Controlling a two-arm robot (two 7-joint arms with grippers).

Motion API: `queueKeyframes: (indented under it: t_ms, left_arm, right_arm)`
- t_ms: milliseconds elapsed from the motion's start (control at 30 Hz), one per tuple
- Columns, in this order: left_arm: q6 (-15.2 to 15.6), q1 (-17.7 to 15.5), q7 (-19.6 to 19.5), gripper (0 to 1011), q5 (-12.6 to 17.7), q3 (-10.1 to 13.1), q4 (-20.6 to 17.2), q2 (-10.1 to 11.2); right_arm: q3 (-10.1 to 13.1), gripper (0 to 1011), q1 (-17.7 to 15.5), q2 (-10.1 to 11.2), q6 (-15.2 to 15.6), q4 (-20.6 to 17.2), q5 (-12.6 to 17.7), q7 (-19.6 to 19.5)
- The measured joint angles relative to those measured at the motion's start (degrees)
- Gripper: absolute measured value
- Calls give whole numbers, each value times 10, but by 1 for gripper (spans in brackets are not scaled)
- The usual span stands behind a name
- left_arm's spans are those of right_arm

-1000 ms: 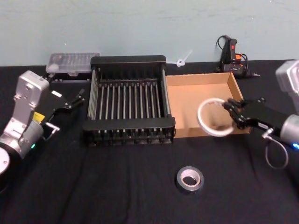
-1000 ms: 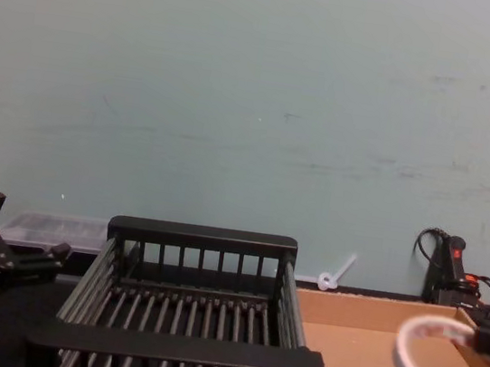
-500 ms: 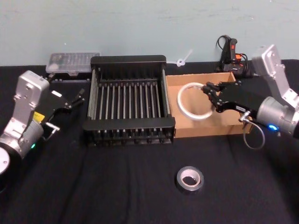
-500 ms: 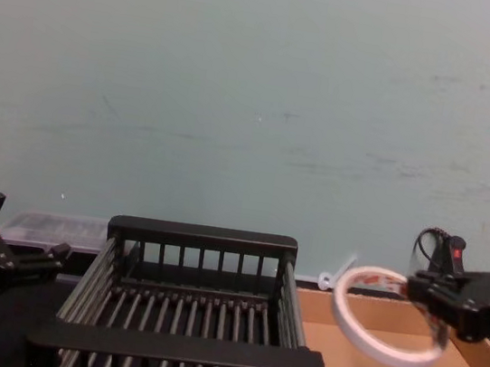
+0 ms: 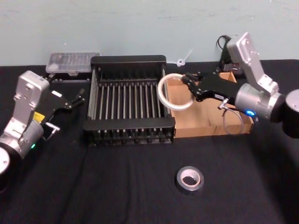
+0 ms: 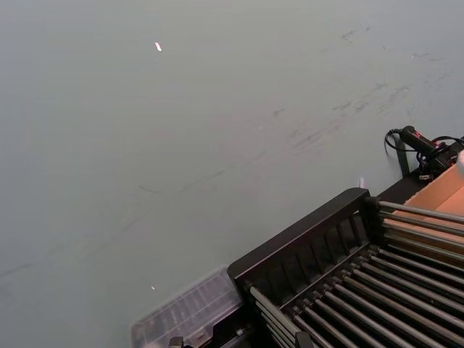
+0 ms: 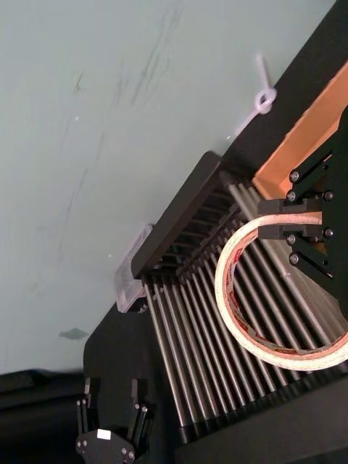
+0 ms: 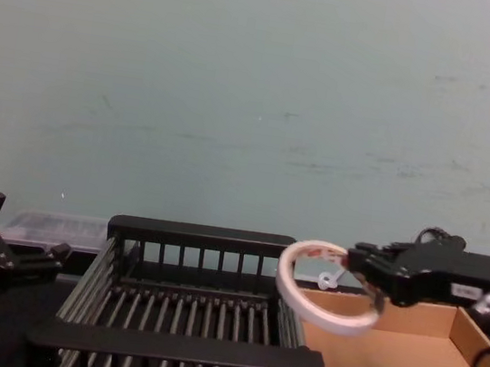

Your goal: Pick up the white tape and place it into the black box , Pick up the silver tape and place it into the brown box.

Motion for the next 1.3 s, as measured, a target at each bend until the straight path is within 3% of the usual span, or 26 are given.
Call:
queueKeyframes:
  t_ms: [733, 1300]
  left_arm:
    - [0, 0, 0, 1001, 0, 0, 0, 0]
    - [0, 0, 0, 1002, 0, 0, 0, 0]
  right_arm:
    - [-52, 86, 95, -86, -39, 132, -24, 39]
    - [-53, 87, 99, -89, -41, 139, -25, 39]
